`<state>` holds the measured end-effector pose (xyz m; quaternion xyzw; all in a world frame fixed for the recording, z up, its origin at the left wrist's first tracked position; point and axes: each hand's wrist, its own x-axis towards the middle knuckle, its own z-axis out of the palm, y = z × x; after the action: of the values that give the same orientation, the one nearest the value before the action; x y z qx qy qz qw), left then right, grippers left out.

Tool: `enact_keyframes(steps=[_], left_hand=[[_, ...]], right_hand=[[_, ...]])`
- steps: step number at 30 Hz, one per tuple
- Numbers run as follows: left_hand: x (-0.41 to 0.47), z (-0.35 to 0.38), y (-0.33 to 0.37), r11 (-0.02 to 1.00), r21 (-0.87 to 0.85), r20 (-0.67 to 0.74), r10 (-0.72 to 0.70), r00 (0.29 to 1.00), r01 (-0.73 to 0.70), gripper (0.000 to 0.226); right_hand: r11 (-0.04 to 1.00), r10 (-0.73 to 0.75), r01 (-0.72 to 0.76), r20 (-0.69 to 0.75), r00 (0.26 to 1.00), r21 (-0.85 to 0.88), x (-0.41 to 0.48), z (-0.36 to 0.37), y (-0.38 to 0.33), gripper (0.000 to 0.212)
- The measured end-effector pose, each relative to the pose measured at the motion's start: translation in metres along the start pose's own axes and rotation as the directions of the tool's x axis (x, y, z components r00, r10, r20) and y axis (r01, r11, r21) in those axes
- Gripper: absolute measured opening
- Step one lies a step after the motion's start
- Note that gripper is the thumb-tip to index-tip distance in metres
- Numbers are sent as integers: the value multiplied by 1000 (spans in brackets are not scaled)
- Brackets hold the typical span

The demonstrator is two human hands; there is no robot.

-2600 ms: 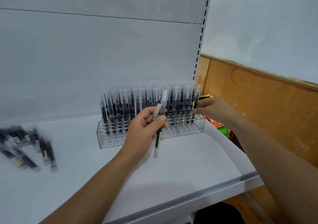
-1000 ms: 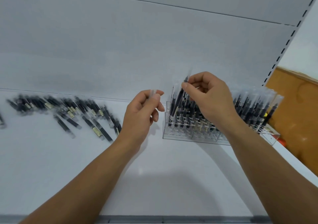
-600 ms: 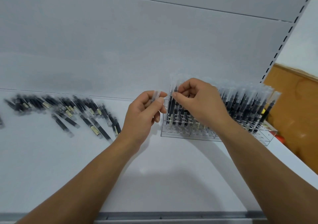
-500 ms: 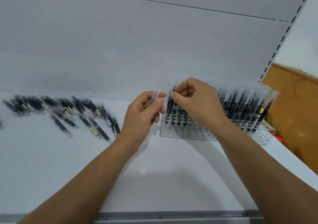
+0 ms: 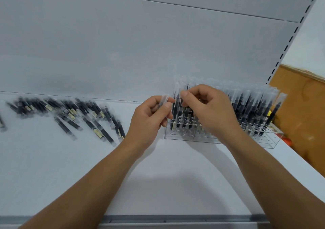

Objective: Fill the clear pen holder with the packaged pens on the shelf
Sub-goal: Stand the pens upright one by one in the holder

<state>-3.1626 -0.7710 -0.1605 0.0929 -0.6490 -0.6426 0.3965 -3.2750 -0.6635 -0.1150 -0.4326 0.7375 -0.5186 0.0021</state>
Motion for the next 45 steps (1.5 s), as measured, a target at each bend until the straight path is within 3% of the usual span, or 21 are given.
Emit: enact_keyframes(steps=[2,6,10,15,19,23,29,33,45], left_hand=[[-1,2,-1,999,34,16,22,1000,-23,11],[-4,5,-5,993,107,49,44,998,-49,11],[-4,6,-6,986,151,45,67,997,-73,7],[-2,-2,-10,883,462,-54,127,990,-88,29],[-2,-7,-15,825,562,-32,-46,998,56,42],[-6,-4,-20,814,556,-39,-173,984,165,42],[-2,-4,-25,829,532,-32,-186,982,174,27],[-1,-5,-27,827,536,-27,-183,983,169,26],[-1,-6,-27,816,555,-25,-180,983,163,30]], right_hand=[[995,-28,22,64,998,94,-5,1,-4,16],[997,-57,52,103,993,55,-6,3,-4,5],[983,0,-20,111,994,182,-7,1,-5,6],[939,62,-51,-21,998,341,4,-24,-13,4],[983,-8,38,-163,987,181,15,-42,-12,6],[996,-70,79,-182,981,44,22,-44,-8,3],[995,-87,82,-119,989,-50,24,-34,-1,4],[988,-74,72,-9,997,-138,24,-27,-2,3],[942,-63,75,47,997,-326,36,-25,-13,5]])
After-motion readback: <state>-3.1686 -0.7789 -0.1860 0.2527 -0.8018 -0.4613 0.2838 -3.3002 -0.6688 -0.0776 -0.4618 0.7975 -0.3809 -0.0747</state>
